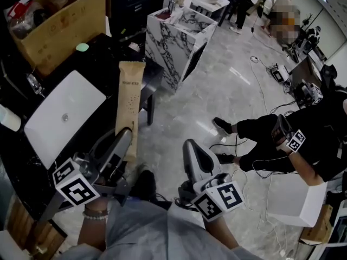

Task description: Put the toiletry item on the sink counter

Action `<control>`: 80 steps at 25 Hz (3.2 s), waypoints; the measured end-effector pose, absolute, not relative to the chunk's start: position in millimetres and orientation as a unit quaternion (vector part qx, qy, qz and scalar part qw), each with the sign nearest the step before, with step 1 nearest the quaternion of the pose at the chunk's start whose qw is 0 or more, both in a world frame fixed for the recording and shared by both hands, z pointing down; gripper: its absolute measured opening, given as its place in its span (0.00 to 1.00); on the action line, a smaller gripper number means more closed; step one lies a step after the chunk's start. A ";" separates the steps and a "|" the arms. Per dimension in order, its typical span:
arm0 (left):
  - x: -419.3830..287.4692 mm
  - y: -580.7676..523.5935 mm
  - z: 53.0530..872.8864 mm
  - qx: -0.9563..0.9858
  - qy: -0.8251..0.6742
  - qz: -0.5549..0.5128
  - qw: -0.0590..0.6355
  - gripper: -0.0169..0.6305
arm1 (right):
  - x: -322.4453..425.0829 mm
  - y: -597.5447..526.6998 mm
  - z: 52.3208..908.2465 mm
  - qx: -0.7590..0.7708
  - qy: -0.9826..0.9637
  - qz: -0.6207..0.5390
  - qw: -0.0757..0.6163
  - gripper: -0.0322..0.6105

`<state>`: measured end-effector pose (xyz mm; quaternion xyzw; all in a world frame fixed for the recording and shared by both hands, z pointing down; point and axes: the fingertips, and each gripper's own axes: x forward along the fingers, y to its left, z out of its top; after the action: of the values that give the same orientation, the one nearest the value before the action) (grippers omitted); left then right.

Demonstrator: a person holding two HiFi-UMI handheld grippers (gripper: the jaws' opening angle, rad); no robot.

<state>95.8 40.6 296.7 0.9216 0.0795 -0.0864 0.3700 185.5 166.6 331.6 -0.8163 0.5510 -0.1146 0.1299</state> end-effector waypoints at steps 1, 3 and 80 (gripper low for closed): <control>100.7 35.5 296.1 0.922 0.077 -0.087 0.370 0.08 | 191.0 160.9 330.8 -0.815 0.553 -0.115 0.129 0.05; 109.3 25.4 294.3 0.922 0.071 -0.088 0.370 0.08 | 201.0 149.8 328.7 -0.812 0.557 -0.117 0.127 0.05; 229.0 -284.4 395.6 0.821 -0.306 -0.163 0.453 0.08 | 344.9 -198.3 348.7 -0.532 0.820 -0.204 0.054 0.05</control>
<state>229.0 -284.4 395.6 0.8212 -0.3062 -0.1627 0.4532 344.9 -198.3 348.7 -0.5320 0.8200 -0.2042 0.0537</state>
